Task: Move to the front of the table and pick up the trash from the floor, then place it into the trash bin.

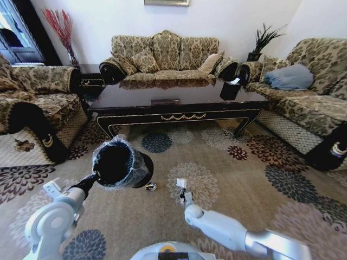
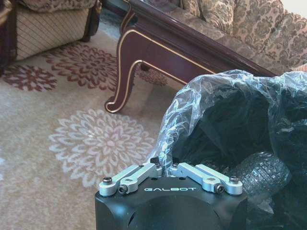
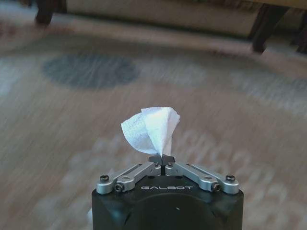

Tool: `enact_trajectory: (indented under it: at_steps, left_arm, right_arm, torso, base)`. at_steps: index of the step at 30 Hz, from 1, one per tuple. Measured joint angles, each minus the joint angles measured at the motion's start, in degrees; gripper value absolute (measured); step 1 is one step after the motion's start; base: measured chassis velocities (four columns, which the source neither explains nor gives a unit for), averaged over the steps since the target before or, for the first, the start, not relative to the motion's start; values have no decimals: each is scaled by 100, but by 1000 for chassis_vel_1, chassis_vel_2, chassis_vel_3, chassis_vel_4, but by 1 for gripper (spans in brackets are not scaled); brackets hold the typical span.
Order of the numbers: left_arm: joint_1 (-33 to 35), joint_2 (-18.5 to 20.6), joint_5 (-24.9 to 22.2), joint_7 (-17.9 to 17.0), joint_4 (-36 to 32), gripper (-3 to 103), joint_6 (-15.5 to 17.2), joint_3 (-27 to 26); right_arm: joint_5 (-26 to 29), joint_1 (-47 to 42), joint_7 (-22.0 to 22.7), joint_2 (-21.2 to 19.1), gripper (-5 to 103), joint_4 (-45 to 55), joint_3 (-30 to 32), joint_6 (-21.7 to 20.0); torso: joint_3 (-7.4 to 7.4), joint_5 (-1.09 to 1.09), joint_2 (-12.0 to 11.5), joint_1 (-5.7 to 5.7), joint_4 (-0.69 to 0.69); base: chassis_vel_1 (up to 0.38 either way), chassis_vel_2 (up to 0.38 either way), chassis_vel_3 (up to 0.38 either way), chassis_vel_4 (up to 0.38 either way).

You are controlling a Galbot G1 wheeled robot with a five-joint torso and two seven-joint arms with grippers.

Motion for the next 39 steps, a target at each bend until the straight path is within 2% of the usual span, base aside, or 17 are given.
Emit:
enact_trajectory:
  at_steps: [2,7,8,12,14,17,22,27,29,30,34,39]
  left_arm:
    - [-18,1,1,-5,24,2,-9,52]
    - [78,129,-14,-28,34,2,-19,170]
    - [78,129,-14,-28,34,2,-19,170]
    - [30,217,-106,-88,57,2,-20,313]
    - [10,243,-114,-95,85,2,-20,345]
    - [-95,267,-148,-118,215,2,-8,448]
    - [-340,124,-306,-198,292,2,37,545]
    - [-473,35,-326,-218,491,2,52,628]
    - [-686,-1,-422,-250,709,2,55,659]
    - [-686,-1,-422,-250,709,2,55,659]
    - [-1376,84,-674,-392,1377,2,51,935]
    - [-1999,201,-678,-476,2068,2,56,1358]
  right_arm:
    - [-26,74,-97,-135,0,50,99,92]
    - [-818,66,-1041,-498,0,122,1060,944]
    - [-818,66,-1041,-498,0,122,1060,944]
    - [-965,-91,-1244,-742,0,621,1816,1176]
    - [-964,-109,-1262,-801,0,776,1921,1193]
    - [-911,-116,-1432,-1067,0,1542,2219,1217]
    - [-690,215,-1704,-1420,0,2532,2185,1215]
    - [-343,719,-1862,-1482,0,3123,1934,1160]
    - [-269,990,-2190,-1500,0,3181,1753,1230]
    - [-269,990,-2190,-1500,0,3181,1753,1230]
    - [-197,1692,-2424,-1437,0,2992,1160,1358]
    - [-190,2220,-2566,-1230,0,2675,747,1440]
  torso:
    - [0,-1,0,0,-2]
    - [0,0,0,1,1]
    - [0,0,0,1,1]
    - [0,1,0,0,-3]
    - [0,2,0,0,-2]
    - [0,0,0,1,0]
    - [-1,-1,0,0,-1]
    - [0,-2,1,0,2]
    - [0,-1,1,0,3]
    - [0,-1,1,0,3]
    - [0,0,1,0,-4]
    - [1,-2,1,1,2]
  base:
    - [0,0,0,0]
    - [0,0,0,0]
    - [0,0,0,0]
    - [0,0,0,0]
    - [0,0,0,0]
    - [0,0,0,0]
    - [0,0,0,0]
    - [0,0,0,0]
    - [0,0,0,0]
    - [0,0,0,0]
    - [0,0,0,0]
    - [0,0,0,0]
